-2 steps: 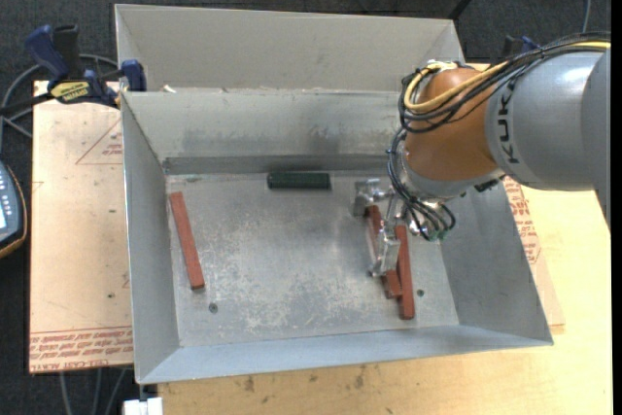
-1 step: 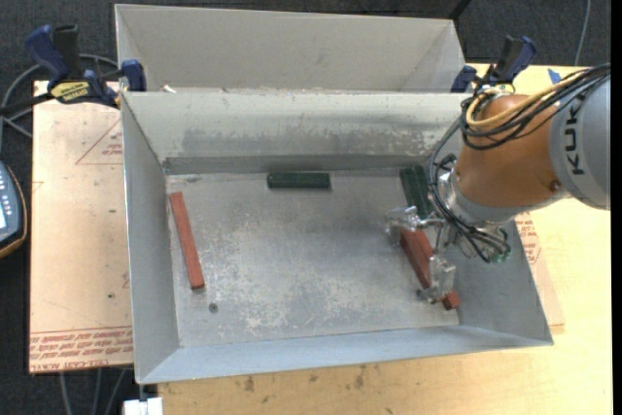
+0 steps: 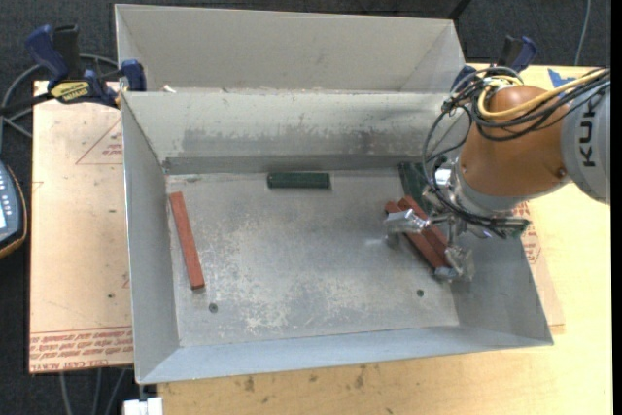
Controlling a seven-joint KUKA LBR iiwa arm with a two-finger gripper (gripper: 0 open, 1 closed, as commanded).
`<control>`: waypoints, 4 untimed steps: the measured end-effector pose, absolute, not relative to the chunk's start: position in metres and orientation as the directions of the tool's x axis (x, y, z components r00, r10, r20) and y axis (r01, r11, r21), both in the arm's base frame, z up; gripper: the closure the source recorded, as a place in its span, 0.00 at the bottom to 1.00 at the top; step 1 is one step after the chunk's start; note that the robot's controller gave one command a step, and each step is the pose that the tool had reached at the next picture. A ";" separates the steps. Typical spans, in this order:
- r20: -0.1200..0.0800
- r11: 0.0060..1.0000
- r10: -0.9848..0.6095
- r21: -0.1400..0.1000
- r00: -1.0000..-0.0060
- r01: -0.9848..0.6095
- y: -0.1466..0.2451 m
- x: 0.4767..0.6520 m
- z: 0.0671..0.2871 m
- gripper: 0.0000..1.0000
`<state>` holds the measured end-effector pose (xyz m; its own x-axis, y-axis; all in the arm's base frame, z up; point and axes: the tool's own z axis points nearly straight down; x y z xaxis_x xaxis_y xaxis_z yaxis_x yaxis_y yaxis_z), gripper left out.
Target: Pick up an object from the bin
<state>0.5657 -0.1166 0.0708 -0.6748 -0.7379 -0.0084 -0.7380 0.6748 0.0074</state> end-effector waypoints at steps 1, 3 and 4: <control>-0.019 0.434 -0.901 0.009 -0.434 -0.901 -0.132 0.592 0.083 0.00; -0.011 -0.330 -0.944 0.022 0.330 -0.944 -0.100 0.622 0.071 0.00; -0.015 -0.331 -0.943 0.020 0.331 -0.943 -0.098 0.621 0.070 1.00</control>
Offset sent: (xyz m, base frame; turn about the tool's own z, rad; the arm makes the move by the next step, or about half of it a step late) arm 0.0245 -0.0287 0.0106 -0.2938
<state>0.6214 -0.0983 0.0699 0.3312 -0.9434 -0.0146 -0.9433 -0.3315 0.0198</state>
